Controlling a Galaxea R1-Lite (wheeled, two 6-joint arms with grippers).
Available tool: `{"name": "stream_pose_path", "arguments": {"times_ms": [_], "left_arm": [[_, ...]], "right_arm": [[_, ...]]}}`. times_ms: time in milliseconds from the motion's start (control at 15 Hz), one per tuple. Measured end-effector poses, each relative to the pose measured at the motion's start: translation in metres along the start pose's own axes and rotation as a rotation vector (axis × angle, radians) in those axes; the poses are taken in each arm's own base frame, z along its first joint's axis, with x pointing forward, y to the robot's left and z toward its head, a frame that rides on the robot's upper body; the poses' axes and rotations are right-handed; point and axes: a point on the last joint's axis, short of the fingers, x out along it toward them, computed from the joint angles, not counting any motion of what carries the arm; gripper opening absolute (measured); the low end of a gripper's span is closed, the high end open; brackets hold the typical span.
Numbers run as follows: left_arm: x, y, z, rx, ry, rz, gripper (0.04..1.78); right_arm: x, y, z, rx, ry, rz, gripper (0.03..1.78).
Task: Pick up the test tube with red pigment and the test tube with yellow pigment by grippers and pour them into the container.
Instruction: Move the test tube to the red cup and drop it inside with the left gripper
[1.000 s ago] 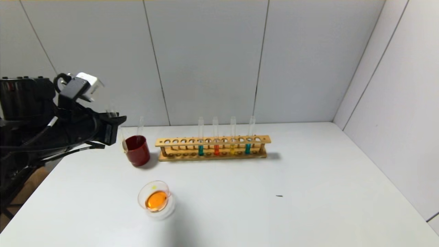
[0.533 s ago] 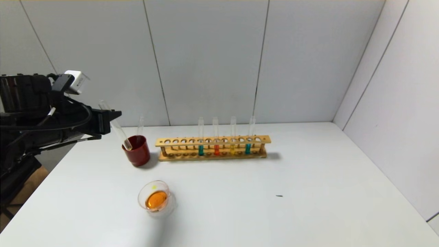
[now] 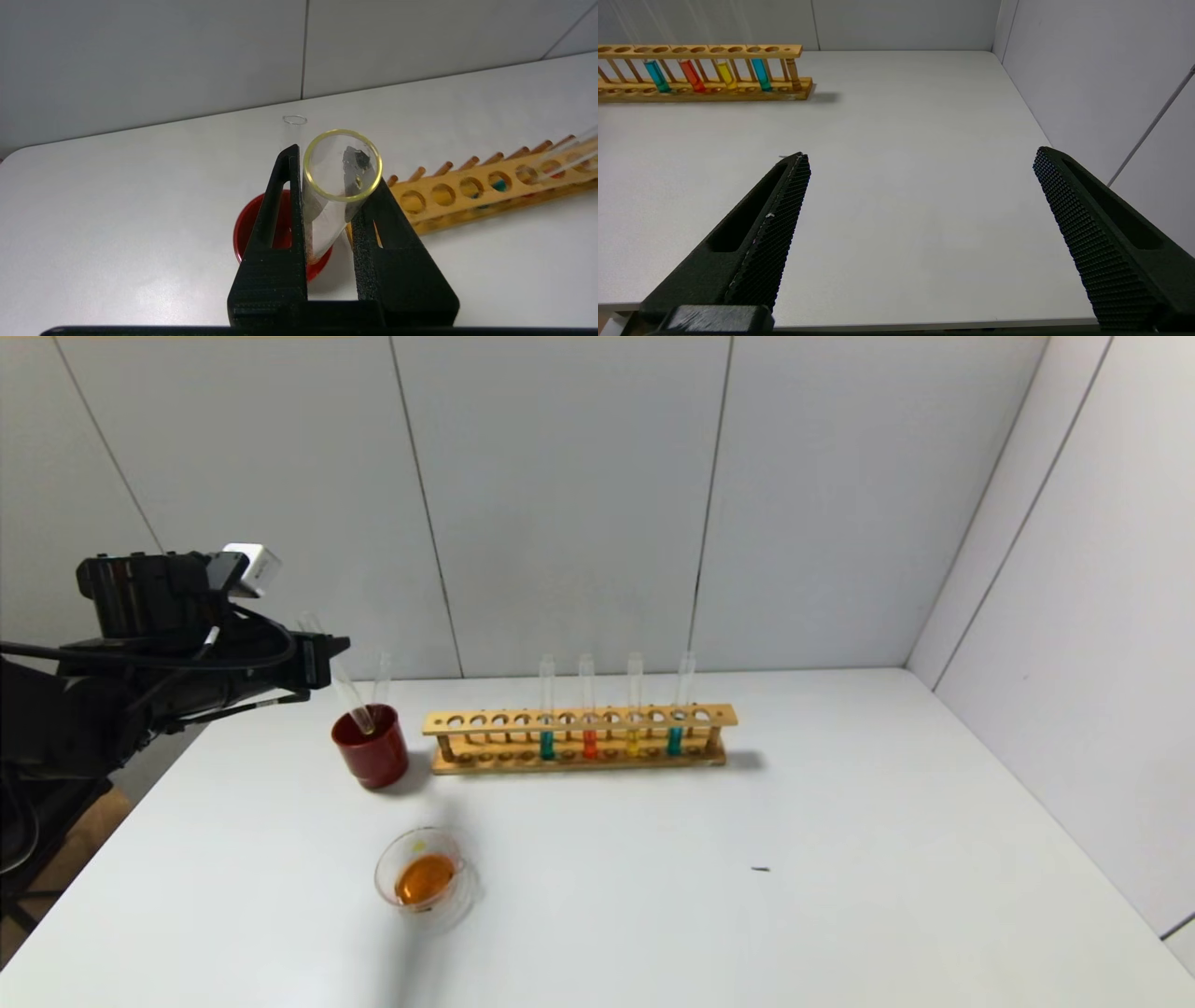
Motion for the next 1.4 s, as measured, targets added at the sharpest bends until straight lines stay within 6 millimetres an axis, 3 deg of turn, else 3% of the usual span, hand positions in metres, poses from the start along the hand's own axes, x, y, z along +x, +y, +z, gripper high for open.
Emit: {"name": "stream_pose_path", "arguments": {"times_ms": [333,1400], "left_arm": [[0.013,0.011,-0.001,-0.01,0.0,0.018,0.32],[0.036,0.028,-0.034,-0.038,0.089,0.044,0.32]], "right_arm": [[0.0,0.0,0.0,0.0,0.0,0.0,1.75],[0.0,0.0,0.0,0.0,0.0,0.0,1.75]]}}
